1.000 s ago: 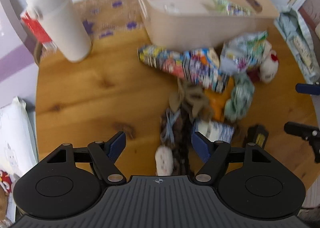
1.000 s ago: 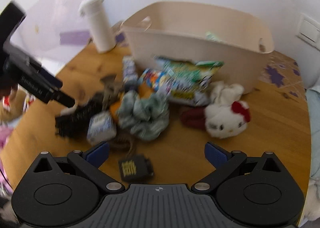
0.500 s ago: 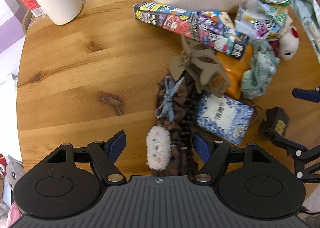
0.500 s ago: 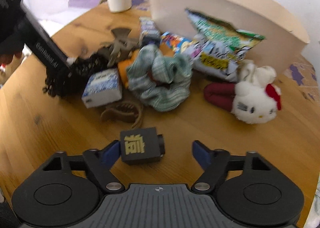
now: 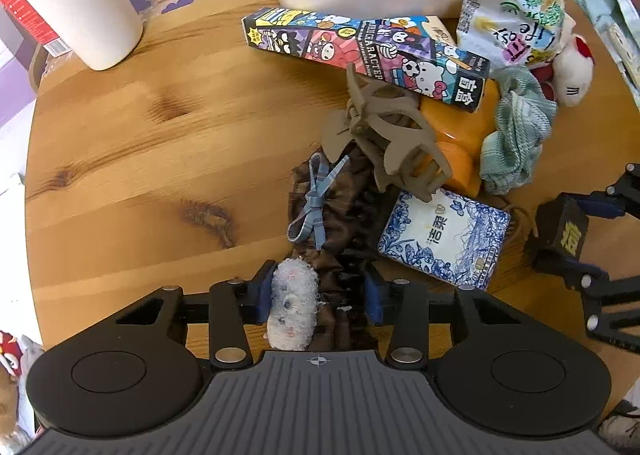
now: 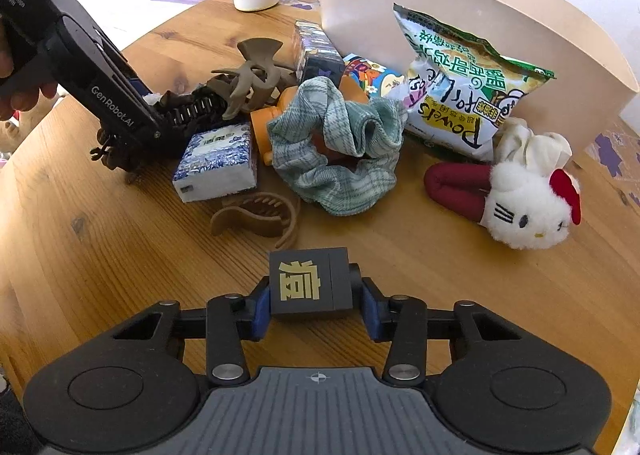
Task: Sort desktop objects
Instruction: 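Grasp the brown scrunchie with the left tool while the right tool grasps the black cube, then carry the scrunchie and black cube into the basket and release both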
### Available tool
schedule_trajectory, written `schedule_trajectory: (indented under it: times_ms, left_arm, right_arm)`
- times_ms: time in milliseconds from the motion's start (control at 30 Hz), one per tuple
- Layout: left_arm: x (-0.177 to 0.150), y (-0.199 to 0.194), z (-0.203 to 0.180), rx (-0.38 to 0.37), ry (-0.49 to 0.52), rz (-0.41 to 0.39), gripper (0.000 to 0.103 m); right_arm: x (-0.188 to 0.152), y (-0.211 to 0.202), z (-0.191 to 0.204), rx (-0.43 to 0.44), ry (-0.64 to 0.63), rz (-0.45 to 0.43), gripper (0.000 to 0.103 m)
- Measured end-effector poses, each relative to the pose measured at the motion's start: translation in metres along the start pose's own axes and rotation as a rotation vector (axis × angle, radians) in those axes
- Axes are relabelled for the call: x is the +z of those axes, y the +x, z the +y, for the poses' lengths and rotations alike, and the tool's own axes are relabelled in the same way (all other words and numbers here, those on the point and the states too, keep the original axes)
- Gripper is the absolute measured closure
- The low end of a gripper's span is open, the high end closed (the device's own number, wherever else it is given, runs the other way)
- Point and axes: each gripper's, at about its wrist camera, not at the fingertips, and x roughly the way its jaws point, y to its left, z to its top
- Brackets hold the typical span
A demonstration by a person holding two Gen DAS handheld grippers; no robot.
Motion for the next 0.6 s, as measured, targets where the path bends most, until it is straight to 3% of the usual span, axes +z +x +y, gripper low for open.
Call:
schedule_trajectory:
  times_ms: [333, 600]
  left_arm:
    - [-0.008, -0.013, 0.004, -0.009, 0.014, -0.038, 0.062]
    - [-0.010, -0.031, 0.018, -0.009, 0.020, -0.085, 0.062]
  right_arm:
    - [-0.004, -0.021, -0.010, -0.029, 0.017, -0.052, 0.062]
    - [0.017, -0.045, -0.027, -0.055, 0.013, -0.123, 0.062]
